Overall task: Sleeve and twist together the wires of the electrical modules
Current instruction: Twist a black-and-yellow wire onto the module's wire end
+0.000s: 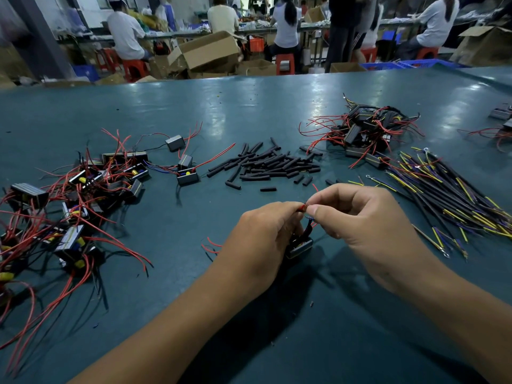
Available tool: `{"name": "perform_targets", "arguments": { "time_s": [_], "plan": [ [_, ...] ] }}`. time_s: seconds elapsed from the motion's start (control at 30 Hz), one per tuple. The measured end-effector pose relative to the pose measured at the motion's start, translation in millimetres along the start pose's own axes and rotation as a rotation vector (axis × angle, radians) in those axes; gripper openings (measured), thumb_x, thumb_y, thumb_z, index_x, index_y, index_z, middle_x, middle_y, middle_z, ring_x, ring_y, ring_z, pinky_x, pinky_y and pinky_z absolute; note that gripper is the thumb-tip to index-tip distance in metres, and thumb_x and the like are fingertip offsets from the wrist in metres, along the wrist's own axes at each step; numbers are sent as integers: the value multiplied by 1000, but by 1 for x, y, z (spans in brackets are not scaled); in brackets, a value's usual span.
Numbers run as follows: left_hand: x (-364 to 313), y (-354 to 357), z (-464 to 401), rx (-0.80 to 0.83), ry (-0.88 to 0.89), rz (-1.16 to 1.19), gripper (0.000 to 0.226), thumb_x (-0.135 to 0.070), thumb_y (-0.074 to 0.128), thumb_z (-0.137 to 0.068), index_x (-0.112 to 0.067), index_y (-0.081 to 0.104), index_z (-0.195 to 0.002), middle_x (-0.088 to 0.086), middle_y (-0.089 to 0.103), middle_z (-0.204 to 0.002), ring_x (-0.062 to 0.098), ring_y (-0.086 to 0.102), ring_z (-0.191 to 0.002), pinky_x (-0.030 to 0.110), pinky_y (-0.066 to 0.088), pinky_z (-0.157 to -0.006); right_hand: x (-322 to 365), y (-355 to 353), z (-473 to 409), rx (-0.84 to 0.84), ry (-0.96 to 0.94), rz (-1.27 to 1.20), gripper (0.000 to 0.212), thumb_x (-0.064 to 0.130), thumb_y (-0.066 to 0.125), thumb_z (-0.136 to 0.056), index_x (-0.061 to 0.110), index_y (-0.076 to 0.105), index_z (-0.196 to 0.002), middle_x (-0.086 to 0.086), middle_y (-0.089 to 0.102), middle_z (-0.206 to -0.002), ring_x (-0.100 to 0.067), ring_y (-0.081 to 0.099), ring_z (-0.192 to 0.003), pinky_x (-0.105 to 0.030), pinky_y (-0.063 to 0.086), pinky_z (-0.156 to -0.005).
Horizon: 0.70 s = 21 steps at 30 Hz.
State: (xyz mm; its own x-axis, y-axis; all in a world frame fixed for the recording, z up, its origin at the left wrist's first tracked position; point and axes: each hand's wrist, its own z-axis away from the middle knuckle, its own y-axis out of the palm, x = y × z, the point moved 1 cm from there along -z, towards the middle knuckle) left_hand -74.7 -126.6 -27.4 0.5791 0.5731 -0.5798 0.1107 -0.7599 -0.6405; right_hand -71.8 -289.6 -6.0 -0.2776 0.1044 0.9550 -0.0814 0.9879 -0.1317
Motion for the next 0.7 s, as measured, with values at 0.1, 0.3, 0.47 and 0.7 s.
{"name": "perform_targets", "arguments": {
  "time_s": [0.1, 0.3, 0.47, 0.7],
  "plan": [
    [1, -1, 0, 12, -6, 3, 22, -13, 50, -103, -9, 70, -107, -5, 63, -81, 5, 51, -71, 13, 38, -65, 1, 1, -1, -5, 8, -2, 13, -1, 70, -84, 9, 74, -75, 5, 64, -57, -1, 51, -47, -9, 39, -50],
    [-1, -2, -1, 9, 4, 0, 19, -9, 52, -101, -4, 66, -89, -4, 59, -72, 8, 50, -67, 18, 37, -62, 1, 0, -2, 9, 13, 17, 12, 2, 73, -82, 11, 74, -74, 5, 66, -58, -1, 52, -48, -9, 40, -50],
    [-3, -2, -1, -8, -2, -14, 22, -10, 51, -100, -5, 62, -82, -14, 48, -67, 2, 44, -63, 12, 31, -61, 5, -1, -1, 40, -21, 87, 11, 6, 75, -81, 14, 74, -74, 6, 69, -61, 0, 56, -53, -10, 43, -53],
    [-3, -1, -1, -8, 6, -3, 24, -14, 50, -100, -4, 64, -84, -5, 55, -69, 11, 46, -64, 24, 36, -60, 5, 0, 0, 17, -56, 123, 10, 5, 74, -82, 13, 74, -76, 2, 71, -64, -5, 60, -57, -13, 46, -56]
  ]
}}
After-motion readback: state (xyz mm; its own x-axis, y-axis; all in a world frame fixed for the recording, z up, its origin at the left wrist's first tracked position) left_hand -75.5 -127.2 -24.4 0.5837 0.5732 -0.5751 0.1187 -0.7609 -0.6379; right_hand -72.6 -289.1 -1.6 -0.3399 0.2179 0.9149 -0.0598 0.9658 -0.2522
